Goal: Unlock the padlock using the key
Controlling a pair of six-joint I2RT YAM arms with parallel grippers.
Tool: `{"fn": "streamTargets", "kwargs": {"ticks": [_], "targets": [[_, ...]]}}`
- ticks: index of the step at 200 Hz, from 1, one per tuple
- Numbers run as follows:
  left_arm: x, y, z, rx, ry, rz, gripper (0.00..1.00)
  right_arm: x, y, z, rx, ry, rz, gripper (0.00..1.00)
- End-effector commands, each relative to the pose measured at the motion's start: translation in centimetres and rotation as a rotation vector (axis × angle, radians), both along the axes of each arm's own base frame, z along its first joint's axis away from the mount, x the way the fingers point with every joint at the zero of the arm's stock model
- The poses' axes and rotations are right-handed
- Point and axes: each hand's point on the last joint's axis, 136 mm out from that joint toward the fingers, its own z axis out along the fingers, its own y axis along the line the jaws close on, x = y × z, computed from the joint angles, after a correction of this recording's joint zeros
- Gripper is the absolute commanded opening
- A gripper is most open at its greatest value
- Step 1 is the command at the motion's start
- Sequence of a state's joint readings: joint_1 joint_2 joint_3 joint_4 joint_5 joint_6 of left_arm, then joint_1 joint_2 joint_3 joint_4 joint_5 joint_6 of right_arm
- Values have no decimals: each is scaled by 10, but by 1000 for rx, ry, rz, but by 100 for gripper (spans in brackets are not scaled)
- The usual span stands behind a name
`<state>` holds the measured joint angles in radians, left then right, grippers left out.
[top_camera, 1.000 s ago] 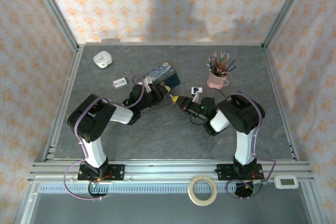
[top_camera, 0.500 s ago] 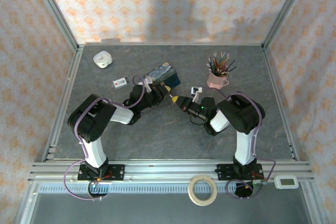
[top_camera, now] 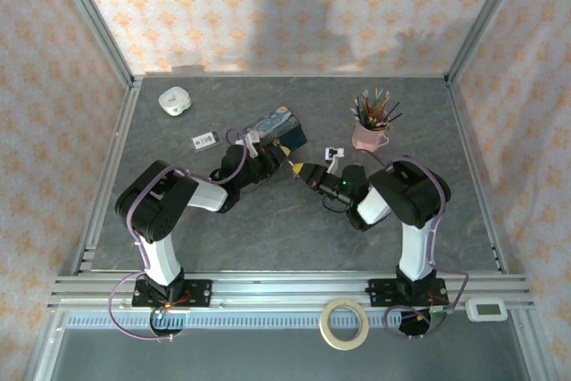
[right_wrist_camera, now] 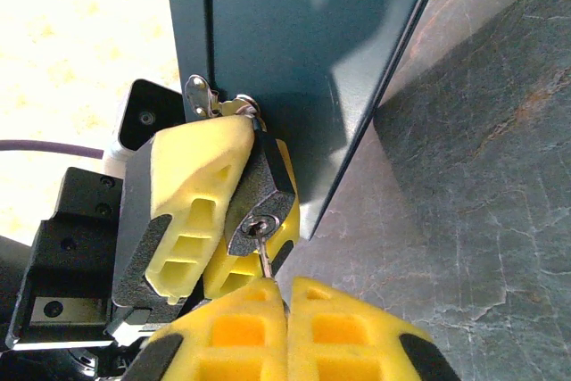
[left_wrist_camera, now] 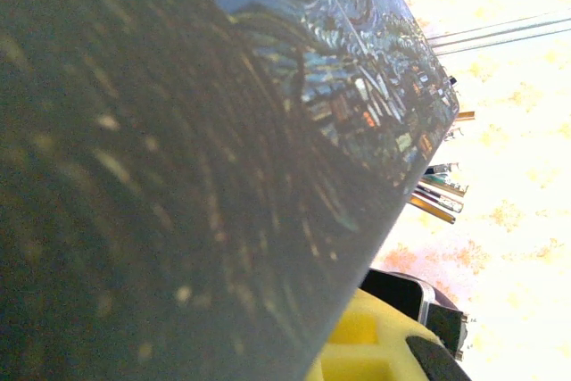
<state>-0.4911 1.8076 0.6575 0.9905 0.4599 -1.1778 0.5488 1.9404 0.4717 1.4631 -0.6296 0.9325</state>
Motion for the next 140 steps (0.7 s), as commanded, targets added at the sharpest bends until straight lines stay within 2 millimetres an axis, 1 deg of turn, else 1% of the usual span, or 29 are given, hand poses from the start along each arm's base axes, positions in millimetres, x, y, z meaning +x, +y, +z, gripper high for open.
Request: {"fn": "streamTargets", "kwargs": {"ticks": [1, 23, 45, 79, 107, 140], "targets": [[-12, -18, 16, -28, -63, -76, 0, 7, 4, 35, 86, -106, 4, 0], [-16, -19, 17, -27, -71, -84, 0, 9, 2, 37, 102, -103, -2, 0], [-20, -18, 15, -20, -68, -89, 0, 9, -1, 45, 129, -113, -2, 0], [-22, -17, 11, -8, -65, -93, 0, 7, 1, 54, 147, -124, 17, 0], [-22, -20, 12, -12, -71, -98, 0, 7, 2, 51, 155, -112, 22, 0], [-25, -27, 23, -43, -110, -129, 0, 9, 3, 50, 218, -77, 27, 0]]}}
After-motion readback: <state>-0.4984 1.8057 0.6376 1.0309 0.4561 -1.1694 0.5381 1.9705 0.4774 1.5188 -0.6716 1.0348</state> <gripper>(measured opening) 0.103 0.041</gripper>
